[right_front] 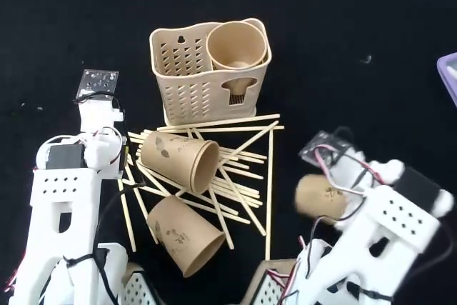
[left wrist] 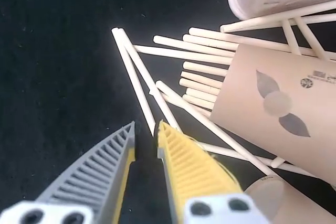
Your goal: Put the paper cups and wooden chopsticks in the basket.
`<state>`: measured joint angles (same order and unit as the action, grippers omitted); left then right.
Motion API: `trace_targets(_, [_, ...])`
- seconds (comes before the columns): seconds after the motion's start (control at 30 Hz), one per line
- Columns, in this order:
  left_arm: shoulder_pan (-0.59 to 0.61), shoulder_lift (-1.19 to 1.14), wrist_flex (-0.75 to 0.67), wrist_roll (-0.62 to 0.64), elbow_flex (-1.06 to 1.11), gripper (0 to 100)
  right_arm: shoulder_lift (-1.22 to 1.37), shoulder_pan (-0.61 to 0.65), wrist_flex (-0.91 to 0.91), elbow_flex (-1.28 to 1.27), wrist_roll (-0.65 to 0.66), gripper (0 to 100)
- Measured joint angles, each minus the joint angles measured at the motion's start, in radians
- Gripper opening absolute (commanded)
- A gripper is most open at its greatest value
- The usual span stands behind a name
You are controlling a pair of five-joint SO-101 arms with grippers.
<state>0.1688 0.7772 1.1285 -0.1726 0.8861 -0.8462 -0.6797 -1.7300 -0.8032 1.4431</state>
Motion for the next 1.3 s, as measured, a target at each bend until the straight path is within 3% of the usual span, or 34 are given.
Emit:
trace_targets(0.17, [0.0,0.0,0.0,0.0,0.0,8,0.0,-0.066,0.0,0.158,0.0,1.1])
trace_targets(0.33, [0.0,0.0,-0.035,0.0,0.048,8,0.0,-0.031,0.0,0.276,0.0,1.1])
trace_targets(0.43, [0.0,0.0,-0.084,0.0,0.08,8,0.0,0.068,0.0,0.388,-0.074,1.1])
trace_targets(0.57, [0.0,0.0,-0.12,0.0,0.118,8,0.0,0.256,0.002,0.641,-0.275,1.1])
trace_targets(0.67, [0.0,0.0,-0.12,0.0,0.123,8,0.0,0.436,0.026,0.856,-0.416,1.1])
trace_targets(0.8, [0.0,0.0,-0.12,0.0,0.137,8,0.009,0.66,0.084,1.036,-0.506,1.1])
trace_targets(1.07, [0.0,0.0,-0.123,0.0,0.141,8,0.353,0.83,0.129,1.18,-0.54,1.1])
trace_targets(1.3, [0.0,0.0,-0.126,0.0,0.163,8,0.66,0.89,0.041,1.381,-0.44,1.1])
